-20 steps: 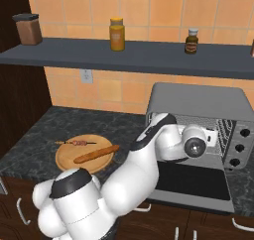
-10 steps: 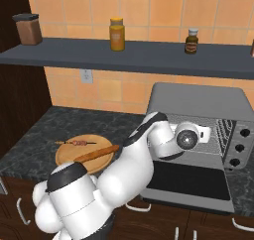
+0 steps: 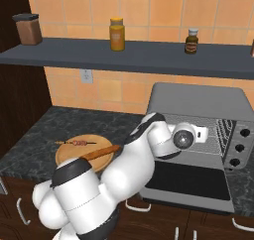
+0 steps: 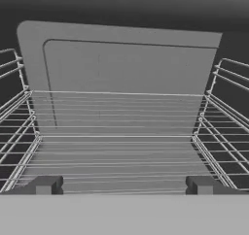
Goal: Pick up the kebab skewer and baguette bread, and place them inside the toaster oven. Close the toaster oven door and start by setting the timer.
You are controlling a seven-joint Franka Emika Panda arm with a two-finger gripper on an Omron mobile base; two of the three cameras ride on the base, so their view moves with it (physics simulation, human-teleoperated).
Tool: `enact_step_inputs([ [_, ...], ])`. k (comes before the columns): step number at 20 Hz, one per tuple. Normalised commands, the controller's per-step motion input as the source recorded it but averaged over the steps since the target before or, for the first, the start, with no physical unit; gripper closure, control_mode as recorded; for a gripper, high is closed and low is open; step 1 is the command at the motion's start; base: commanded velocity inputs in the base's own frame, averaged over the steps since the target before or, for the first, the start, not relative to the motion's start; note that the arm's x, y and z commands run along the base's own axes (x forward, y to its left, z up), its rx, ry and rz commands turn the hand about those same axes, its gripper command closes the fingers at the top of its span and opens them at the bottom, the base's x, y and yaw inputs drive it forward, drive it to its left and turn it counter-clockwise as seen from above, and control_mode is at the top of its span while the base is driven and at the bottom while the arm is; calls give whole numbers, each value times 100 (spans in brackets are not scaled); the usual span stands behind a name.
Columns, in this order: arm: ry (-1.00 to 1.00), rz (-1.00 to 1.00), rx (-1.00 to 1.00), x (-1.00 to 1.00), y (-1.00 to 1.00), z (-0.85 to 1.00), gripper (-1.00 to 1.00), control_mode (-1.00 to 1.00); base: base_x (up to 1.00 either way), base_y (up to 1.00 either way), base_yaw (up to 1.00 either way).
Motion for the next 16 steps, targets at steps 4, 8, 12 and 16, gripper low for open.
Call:
enact_step_inputs([
  [4,4,0,0,10,0,-1,-100,-100,0,0,0],
  [8,0,0,0,14,0,0,-100,-100,0,0,0],
  [12,3,0,0,4,0,-12,-100,-100,0,0,0],
  [16,4,0,0,0,0,-20,-100,-100,0,0,0],
])
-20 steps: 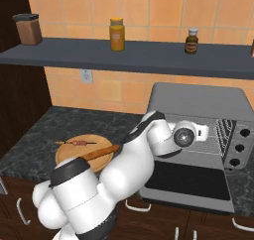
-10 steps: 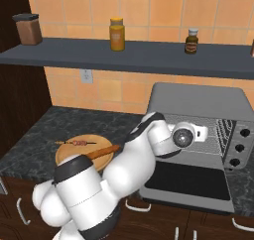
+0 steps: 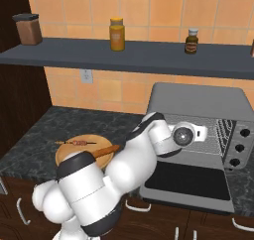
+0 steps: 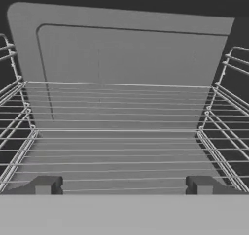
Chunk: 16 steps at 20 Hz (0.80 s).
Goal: Pick up the kebab skewer and baguette bread, and place them inside the toaster oven. Close the toaster oven door and start by setting the timer.
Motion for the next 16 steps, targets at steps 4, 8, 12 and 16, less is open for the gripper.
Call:
enact_step_inputs([
  [4,9,0,0,0,0,-9,-100,-100,0,0,0],
  [8,4,2,0,-4,0,-47,-100,-100,0,0,0],
  [12,0,2,0,-33,-2,-86,-100,-100,0,0,0],
  [16,0,0,0,-44,0,-92,-100,-100,0,0,0],
])
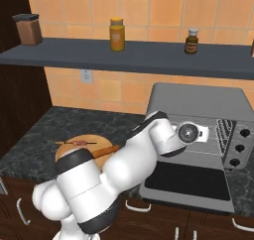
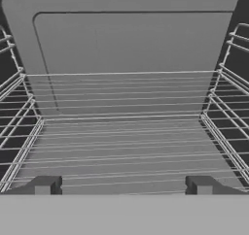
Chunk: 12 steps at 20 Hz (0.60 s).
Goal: Pick up the kebab skewer and baguette bread, and place them inside the toaster oven. Close the toaster oven door and start by setting the timer.
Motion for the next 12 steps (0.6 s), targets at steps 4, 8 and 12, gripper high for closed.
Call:
enact_step_inputs([
  [4,0,0,-1,-52,0,-98,-100,-100,0,0,0],
  [8,0,0,-4,-64,0,-94,-100,-100,0,0,0],
  [12,0,0,-5,-70,0,-91,-100,-100,0,0,0],
])
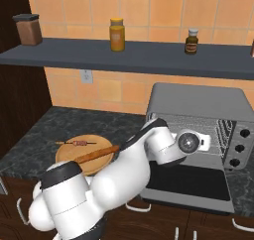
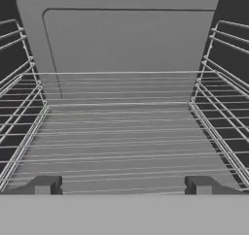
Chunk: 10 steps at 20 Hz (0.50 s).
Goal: Pick up the kebab skewer and baguette bread, and place them inside the toaster oven. Close the toaster oven door and start by setting the timer.
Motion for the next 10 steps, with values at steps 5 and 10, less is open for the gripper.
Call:
enact_step_inputs([
  [5,4,0,-4,-76,0,-94,-100,-100,0,0,0],
  [10,5,0,-2,-72,0,-82,-100,-100,0,0,0],
])
